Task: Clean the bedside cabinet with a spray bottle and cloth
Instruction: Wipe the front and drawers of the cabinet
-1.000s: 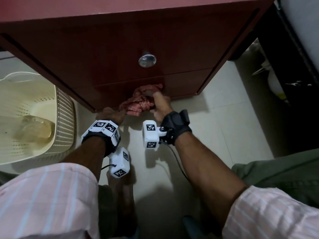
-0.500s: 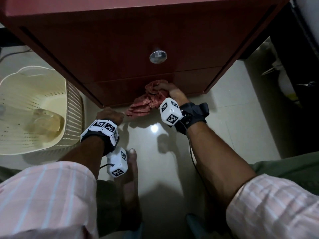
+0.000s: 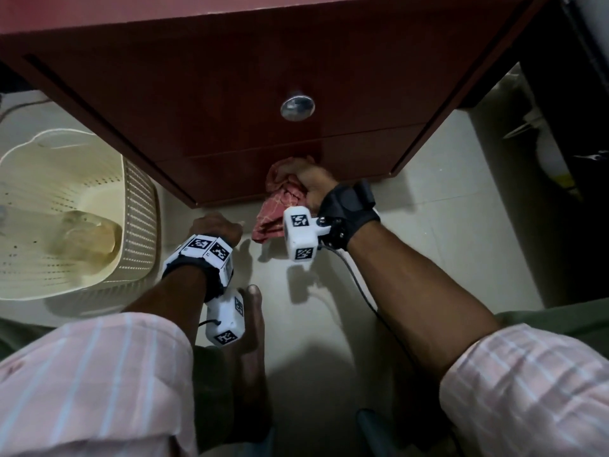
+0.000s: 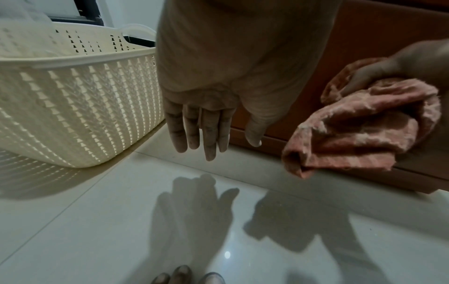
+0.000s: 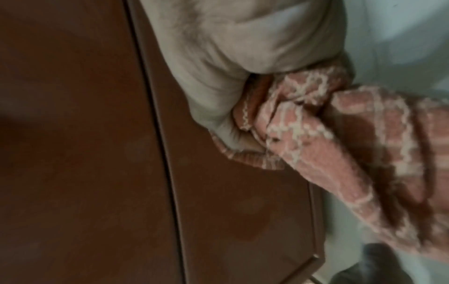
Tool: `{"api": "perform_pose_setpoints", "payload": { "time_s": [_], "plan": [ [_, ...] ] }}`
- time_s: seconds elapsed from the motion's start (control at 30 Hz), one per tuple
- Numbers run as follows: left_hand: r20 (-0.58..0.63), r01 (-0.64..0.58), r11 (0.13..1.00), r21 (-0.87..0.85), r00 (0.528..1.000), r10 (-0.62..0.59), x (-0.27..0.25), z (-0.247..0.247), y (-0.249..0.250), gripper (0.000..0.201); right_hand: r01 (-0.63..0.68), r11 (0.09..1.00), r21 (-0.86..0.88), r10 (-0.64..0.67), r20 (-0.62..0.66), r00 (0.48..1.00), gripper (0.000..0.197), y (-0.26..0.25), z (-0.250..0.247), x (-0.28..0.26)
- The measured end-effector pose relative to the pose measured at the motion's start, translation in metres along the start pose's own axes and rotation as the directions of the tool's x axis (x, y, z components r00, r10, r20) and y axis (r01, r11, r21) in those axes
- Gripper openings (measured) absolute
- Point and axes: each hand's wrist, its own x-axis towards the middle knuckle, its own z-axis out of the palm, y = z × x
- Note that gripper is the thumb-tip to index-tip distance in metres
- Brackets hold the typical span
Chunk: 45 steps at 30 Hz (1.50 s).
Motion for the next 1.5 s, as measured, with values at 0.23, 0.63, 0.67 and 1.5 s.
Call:
{"api": "perform_pose_setpoints", "payload": {
  "time_s": [0.23, 0.63, 0.67, 1.5],
  "plan": [
    [-0.026, 0.034, 0.999, -0.041, 0.999, -0.035, -0.004, 0.000, -0.011, 0.060, -0.121, 0.968, -0.219, 0.068, -0.238, 0.969, 0.041, 0.040, 0.008, 0.003],
    [0.010, 0.032, 0.999, -0.039, 0.999, -0.031, 0.003, 0.000, -0.006, 0.056, -0.115, 0.901, 0.418, 0.016, 0.233, 0.972, 0.028, 0.003, -0.007, -0.003],
    [0.006, 0.045, 0.998, -0.032, 0.999, -0.045, 0.002, 0.000, -0.007, 0.060, -0.104, 0.921, 0.375, 0.037, 0.181, 0.983, 0.025, 0.003, -0.003, -0.003],
    [0.025, 0.036, 0.999, -0.004, 0.999, -0.035, -0.008, 0.003, -0.002, 0.066, -0.003, 0.997, 0.081, -0.001, 0.058, 0.998, 0.014, 0.006, -0.017, -0.003]
  ]
}}
